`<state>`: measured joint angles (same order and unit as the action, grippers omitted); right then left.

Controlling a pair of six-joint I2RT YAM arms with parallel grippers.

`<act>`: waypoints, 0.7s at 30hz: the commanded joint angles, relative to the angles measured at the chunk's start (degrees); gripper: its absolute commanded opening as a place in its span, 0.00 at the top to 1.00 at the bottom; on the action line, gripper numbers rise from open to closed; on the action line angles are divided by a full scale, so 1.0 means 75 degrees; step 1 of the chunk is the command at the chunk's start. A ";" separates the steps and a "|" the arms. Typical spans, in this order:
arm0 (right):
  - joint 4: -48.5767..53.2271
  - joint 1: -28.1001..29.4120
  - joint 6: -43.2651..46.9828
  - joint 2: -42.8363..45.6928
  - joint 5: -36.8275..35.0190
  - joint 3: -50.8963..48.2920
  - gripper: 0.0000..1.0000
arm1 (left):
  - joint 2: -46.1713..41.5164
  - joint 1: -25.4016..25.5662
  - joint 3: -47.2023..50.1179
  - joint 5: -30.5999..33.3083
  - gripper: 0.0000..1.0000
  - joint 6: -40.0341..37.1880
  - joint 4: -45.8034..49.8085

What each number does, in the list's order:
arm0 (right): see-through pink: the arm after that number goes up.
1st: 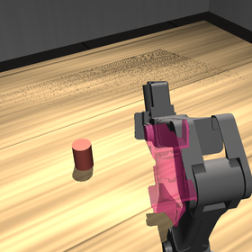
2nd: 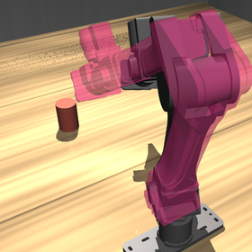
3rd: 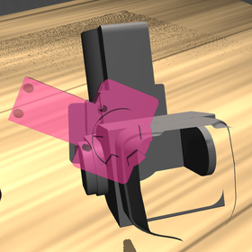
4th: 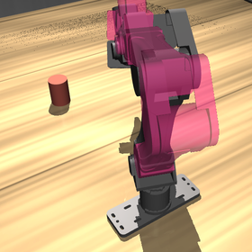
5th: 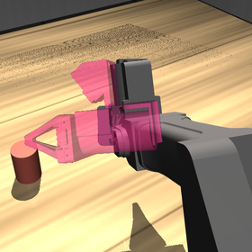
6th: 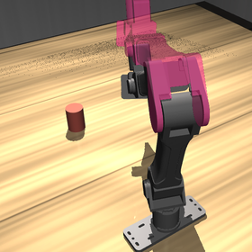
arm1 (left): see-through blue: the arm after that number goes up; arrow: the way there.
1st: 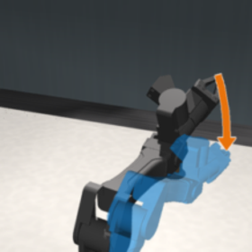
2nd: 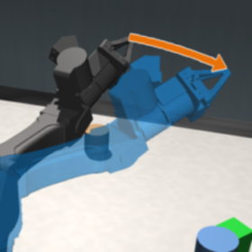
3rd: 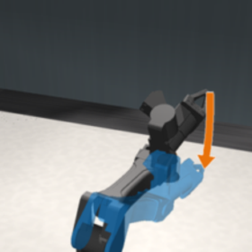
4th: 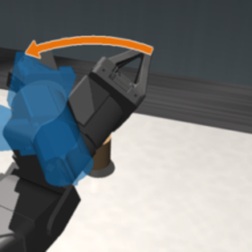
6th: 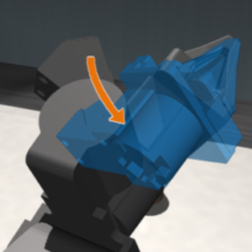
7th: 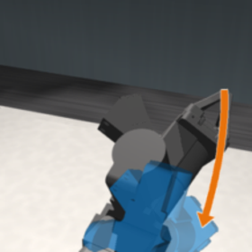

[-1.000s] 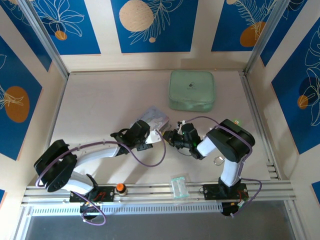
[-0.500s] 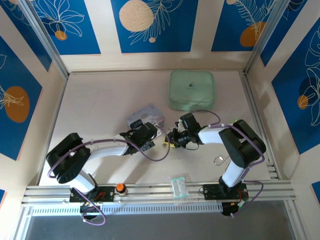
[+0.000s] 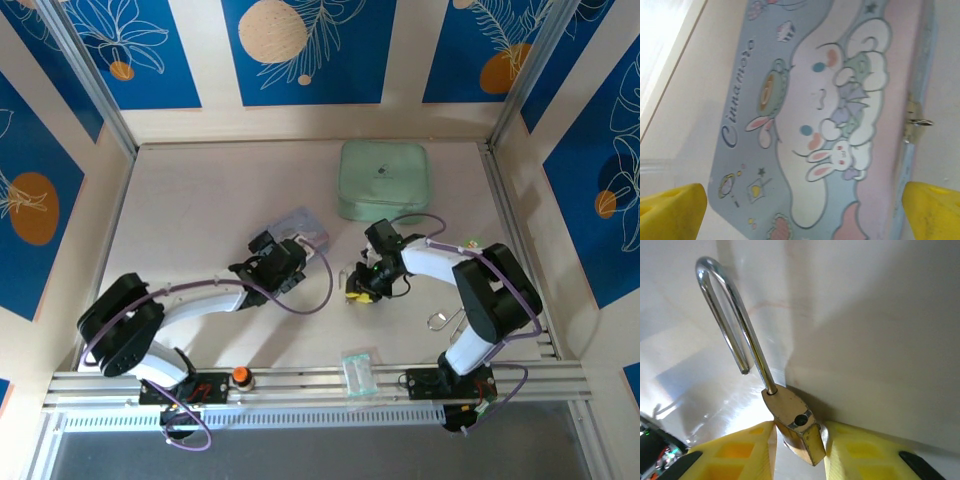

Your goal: Unlock a padlock with a key

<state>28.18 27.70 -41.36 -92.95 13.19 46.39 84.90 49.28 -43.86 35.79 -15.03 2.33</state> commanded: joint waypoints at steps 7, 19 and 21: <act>0.1875 0.0033 0.0271 0.0694 -0.1375 0.0023 0.50 | 0.0069 -0.0591 0.0137 0.0567 0.01 0.0524 0.0554; 0.1773 0.0536 0.1157 0.2837 -0.3499 0.0546 0.01 | -0.1403 -0.1819 0.0540 -0.1069 0.01 0.0592 0.0460; 0.1534 0.0519 0.1487 0.3246 -0.4016 0.0601 0.01 | -0.1922 -0.1823 0.0798 -0.1659 0.01 0.0705 0.0248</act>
<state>40.97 31.51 -34.33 -72.31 -8.91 48.99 75.18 35.68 -39.64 30.39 -11.38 5.34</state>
